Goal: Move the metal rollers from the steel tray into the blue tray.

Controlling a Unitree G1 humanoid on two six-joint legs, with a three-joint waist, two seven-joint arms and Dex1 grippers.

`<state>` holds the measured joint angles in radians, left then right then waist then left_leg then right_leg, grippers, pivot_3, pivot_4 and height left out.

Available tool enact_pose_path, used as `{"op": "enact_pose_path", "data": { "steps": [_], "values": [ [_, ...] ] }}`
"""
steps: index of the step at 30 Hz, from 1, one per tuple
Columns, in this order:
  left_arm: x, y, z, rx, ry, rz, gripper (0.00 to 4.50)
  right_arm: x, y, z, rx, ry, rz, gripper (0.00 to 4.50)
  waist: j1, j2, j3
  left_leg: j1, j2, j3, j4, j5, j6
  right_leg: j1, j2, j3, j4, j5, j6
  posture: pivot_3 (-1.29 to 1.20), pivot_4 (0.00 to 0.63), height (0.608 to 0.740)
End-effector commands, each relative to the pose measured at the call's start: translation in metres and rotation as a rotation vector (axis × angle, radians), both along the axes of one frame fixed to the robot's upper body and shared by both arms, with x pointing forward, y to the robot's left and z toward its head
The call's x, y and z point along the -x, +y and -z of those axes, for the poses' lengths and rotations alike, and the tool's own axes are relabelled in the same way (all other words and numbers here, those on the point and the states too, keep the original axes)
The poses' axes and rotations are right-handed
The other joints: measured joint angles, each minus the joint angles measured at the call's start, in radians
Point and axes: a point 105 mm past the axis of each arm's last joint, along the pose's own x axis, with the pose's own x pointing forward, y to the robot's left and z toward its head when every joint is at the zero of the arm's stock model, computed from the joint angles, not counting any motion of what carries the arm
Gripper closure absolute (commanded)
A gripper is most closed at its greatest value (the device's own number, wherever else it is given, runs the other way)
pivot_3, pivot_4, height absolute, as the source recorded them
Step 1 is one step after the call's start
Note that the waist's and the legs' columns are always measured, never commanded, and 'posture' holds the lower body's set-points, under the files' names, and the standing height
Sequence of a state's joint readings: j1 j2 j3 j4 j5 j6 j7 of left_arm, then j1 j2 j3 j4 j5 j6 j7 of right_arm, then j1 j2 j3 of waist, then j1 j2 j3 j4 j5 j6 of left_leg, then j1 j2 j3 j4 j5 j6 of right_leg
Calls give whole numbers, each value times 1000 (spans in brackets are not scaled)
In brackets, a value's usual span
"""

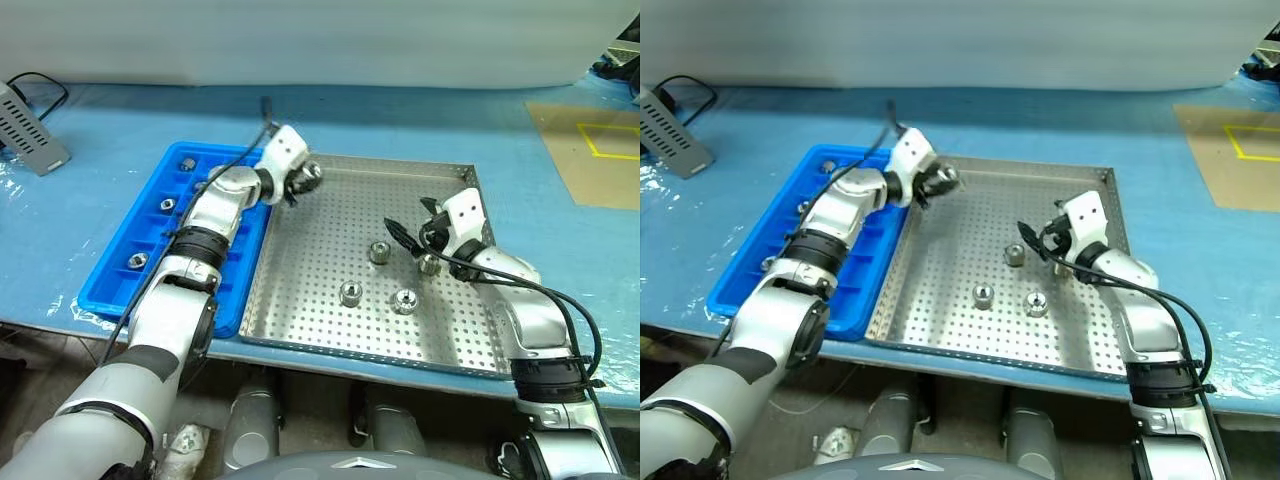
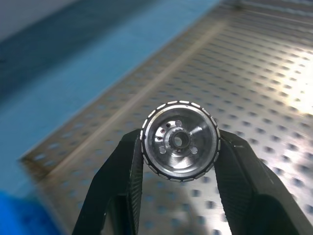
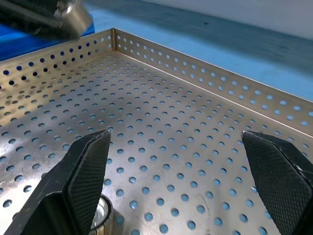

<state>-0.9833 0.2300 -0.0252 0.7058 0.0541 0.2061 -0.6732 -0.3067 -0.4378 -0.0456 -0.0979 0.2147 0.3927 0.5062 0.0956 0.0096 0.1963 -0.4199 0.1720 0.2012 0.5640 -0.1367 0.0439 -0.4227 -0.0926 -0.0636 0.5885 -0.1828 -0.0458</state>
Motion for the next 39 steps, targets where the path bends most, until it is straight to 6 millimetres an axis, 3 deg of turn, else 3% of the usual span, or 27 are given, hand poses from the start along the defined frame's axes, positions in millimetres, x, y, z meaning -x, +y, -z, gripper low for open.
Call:
{"op": "enact_pose_path", "data": {
  "steps": [1, 9, 13, 20, 31, 37, 39],
  "values": [
    [0, 36, -19, 143, -75, -253, 2781, -7, 12, -10, 7, -46, -55, 0, 0, 0, 0, -1, 0, 0, 0, 0, 0, 0, 0, 0, -1, 0, 0, 68, 150, 740],
    [42, 93, -26, 185, -139, -538, 2781, -14, 23, -7, 6, -42, -103, 0, 8, 0, 0, -6, 1, -1, 1, -1, 1, -3, 0, -3, -1, 0, 0, 112, 150, 740],
    [61, 122, -15, 152, -109, -674, 2781, -13, 28, -3, 0, -34, -116, 0, 6, 0, 0, -4, 2, -1, 1, -1, 1, -2, 0, -2, 0, 0, 0, 121, 150, 740],
    [85, 143, 34, 153, 80, -782, 2781, -12, 32, 0, -4, -28, -126, 0, 6, 0, 0, -2, 1, -1, 0, 0, 0, -1, 0, -2, -1, -1, 1, 129, 150, 740],
    [105, 161, 50, 159, 156, -888, 2781, -12, 25, 4, 3, -21, -108, 0, 4, -1, 0, -1, 1, -1, -2, 0, 0, -1, 0, -1, -1, -4, 7, 121, 150, 740],
    [99, 176, 43, 149, 115, -960, 803, -12, 23, 2, 2, -27, -99, 0, 4, -1, 0, -1, 1, -1, -2, 0, 0, -1, 0, -1, -1, -5, 7, 121, 150, 740],
    [87, 168, 35, 190, 98, -900, 803, -13, 20, 1, 3, -30, -90, 0, 4, -1, 0, 0, 1, -1, -2, 0, 0, -1, 0, -1, -1, -5, 7, 104, 150, 740]
  ]
}}
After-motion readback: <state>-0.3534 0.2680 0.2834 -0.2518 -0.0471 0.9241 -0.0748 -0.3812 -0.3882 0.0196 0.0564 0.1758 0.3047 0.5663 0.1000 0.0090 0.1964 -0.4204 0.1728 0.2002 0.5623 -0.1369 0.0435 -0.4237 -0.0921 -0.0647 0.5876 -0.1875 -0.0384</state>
